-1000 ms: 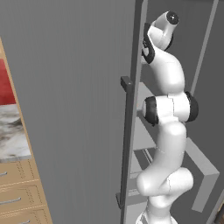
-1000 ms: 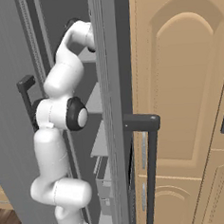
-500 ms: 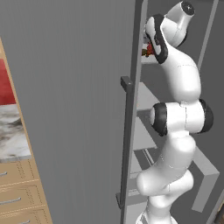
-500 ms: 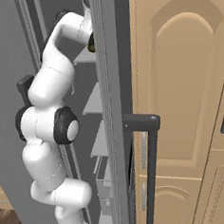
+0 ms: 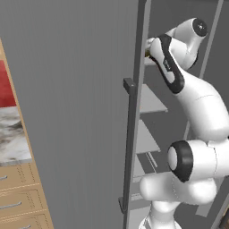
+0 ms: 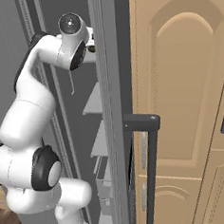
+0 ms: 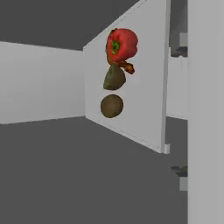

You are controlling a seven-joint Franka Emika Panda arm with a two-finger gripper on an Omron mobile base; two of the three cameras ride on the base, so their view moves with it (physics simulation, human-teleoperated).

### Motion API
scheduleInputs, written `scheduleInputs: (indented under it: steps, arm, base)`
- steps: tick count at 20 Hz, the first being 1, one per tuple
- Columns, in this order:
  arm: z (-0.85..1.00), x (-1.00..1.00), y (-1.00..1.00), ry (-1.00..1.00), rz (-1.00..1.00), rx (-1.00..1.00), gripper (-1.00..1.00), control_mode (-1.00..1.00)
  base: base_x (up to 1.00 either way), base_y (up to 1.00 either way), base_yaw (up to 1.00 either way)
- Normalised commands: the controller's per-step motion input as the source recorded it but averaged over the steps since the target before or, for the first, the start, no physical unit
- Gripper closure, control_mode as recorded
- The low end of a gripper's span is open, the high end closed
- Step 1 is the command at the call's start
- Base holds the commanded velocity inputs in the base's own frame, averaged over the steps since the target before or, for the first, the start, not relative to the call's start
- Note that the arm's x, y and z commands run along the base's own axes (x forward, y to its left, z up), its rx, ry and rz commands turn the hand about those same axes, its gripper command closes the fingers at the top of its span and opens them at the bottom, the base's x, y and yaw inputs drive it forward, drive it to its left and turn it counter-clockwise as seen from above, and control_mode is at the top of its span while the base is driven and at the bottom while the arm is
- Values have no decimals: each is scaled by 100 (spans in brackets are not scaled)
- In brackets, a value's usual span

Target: Take the bell pepper and kiwi from the second highest rack and move them to the highest rack where the chicken drumstick and kiwi are located, to maximize freezer space. Close the freezer door after rearranging.

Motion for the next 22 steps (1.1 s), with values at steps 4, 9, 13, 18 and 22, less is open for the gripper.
scheduleInputs:
  steps: [4, 9, 13, 18, 22]
  arm:
    - [3, -100, 1, 10, -1, -4, -100, -100]
    - [1, -100, 0, 27, -3, -8, -100, -100]
    - [1, -100, 2, 26, -2, -6, -100, -100]
    - [0, -100, 23, 4, 0, 0, -100, -100]
    - [-9, -99, 34, 0, 0, 0, -100, -100]
  base:
    - [0, 0, 0]
    - [0, 0, 0]
    - [0, 0, 0]
    - [0, 0, 0]
    - [0, 0, 0]
